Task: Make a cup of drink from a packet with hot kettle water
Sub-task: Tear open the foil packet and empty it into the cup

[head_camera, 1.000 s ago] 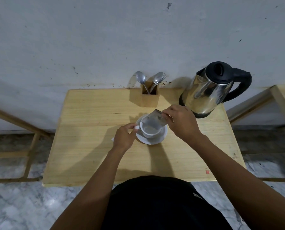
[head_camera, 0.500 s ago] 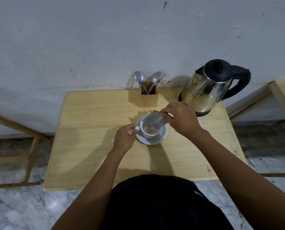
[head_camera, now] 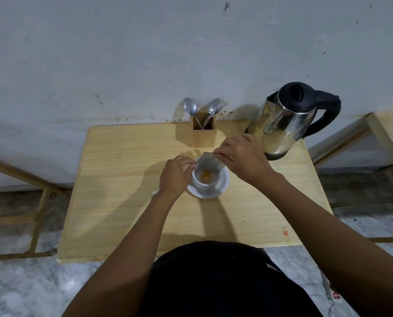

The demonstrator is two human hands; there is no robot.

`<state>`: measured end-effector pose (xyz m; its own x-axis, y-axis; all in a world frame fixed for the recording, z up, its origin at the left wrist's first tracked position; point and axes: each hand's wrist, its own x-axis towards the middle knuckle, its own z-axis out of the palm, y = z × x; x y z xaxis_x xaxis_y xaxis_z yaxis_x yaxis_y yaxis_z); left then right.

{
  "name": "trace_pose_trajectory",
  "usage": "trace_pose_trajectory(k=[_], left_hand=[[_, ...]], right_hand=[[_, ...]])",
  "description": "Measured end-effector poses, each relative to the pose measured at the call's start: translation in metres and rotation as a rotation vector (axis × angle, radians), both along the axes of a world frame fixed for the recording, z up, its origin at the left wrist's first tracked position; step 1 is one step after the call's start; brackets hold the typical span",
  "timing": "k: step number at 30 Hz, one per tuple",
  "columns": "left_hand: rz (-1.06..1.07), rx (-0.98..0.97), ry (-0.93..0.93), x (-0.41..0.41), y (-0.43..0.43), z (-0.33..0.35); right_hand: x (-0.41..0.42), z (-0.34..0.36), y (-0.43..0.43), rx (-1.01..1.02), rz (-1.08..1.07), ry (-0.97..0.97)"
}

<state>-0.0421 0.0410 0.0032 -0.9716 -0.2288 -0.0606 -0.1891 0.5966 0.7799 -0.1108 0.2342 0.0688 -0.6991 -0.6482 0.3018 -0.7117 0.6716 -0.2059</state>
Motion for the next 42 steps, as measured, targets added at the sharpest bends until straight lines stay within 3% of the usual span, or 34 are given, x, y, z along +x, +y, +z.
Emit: trace_pose_trajectory(k=[4, 9, 12, 21, 42], left_hand=[[-0.009, -0.013, 0.031, -0.002, 0.002, -0.002], [0.070, 0.026, 0.039, -0.005, 0.003, -0.001], [0.068, 0.045, 0.035, -0.005, 0.005, 0.000], [0.063, 0.048, 0.020, -0.006, 0.006, -0.002], [0.045, 0.066, 0.019, -0.005, 0.004, -0.002]], right_hand=[[-0.003, 0.001, 0.001, -0.013, -0.035, -0.028], [-0.015, 0.003, 0.014, -0.024, -0.118, -0.305], [-0.016, 0.000, 0.016, -0.059, -0.144, -0.354], [-0.009, -0.006, 0.009, -0.099, -0.245, -0.270], [0.003, -0.004, 0.008, -0.227, -0.368, -0.400]])
